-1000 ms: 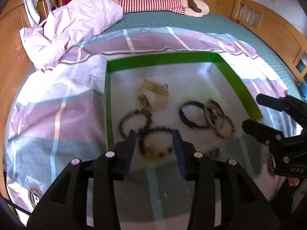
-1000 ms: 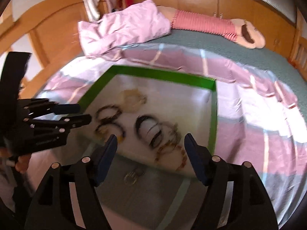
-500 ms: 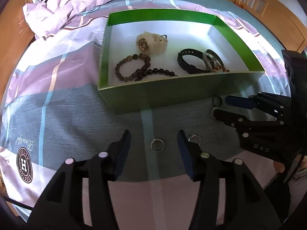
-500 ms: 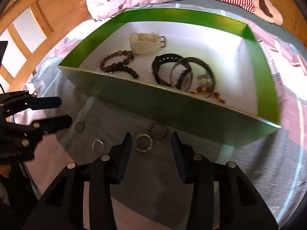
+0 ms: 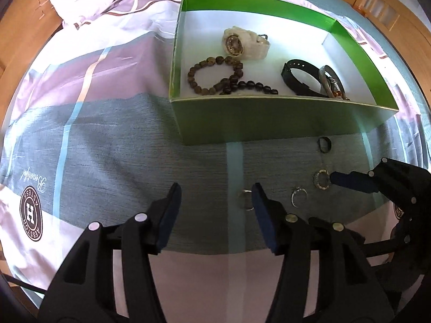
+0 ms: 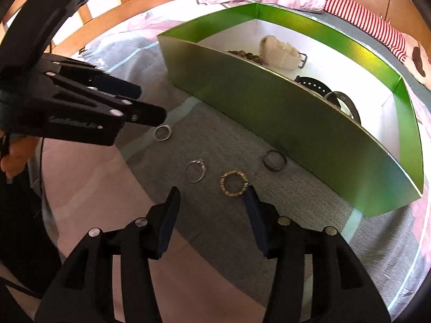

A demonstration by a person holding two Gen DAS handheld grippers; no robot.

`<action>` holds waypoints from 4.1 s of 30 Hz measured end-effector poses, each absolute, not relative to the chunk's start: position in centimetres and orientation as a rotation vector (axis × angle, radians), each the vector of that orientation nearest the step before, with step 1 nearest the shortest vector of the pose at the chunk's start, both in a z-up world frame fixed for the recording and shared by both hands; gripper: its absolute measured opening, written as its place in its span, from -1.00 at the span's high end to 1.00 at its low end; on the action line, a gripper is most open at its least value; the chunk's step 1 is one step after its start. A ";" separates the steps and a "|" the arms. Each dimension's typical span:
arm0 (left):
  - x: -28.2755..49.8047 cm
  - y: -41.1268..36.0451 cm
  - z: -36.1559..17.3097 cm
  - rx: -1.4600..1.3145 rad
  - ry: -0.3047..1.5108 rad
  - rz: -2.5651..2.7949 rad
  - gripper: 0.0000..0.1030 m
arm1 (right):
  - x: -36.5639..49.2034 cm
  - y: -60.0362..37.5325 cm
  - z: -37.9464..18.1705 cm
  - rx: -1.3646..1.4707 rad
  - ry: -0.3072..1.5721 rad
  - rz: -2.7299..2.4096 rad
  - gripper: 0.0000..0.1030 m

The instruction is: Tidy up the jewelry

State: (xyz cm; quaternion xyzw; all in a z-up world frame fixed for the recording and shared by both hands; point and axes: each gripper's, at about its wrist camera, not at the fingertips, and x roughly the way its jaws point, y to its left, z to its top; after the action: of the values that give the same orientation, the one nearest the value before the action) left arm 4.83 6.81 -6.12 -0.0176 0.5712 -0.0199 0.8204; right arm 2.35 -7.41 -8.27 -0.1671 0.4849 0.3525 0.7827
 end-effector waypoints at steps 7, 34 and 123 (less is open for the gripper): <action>5.1 6.8 -6.9 -0.034 1.240 -0.036 -0.16 | 3.6 -7.9 -8.7 -0.323 1.024 0.686 0.09; 4.0 2.1 -8.2 0.125 1.217 -0.167 -0.20 | 1.9 -11.9 -8.1 -0.266 1.087 0.591 0.45; 3.9 1.9 -7.8 0.187 1.197 -0.238 0.48 | 1.9 -11.3 -8.3 -0.327 1.067 0.571 0.50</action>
State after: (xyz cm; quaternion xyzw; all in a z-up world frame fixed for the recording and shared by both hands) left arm 3.90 1.93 -7.78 0.0878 0.5612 -0.1115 0.8154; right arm 1.88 -11.27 -8.33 -0.1531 0.4993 0.2672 0.8099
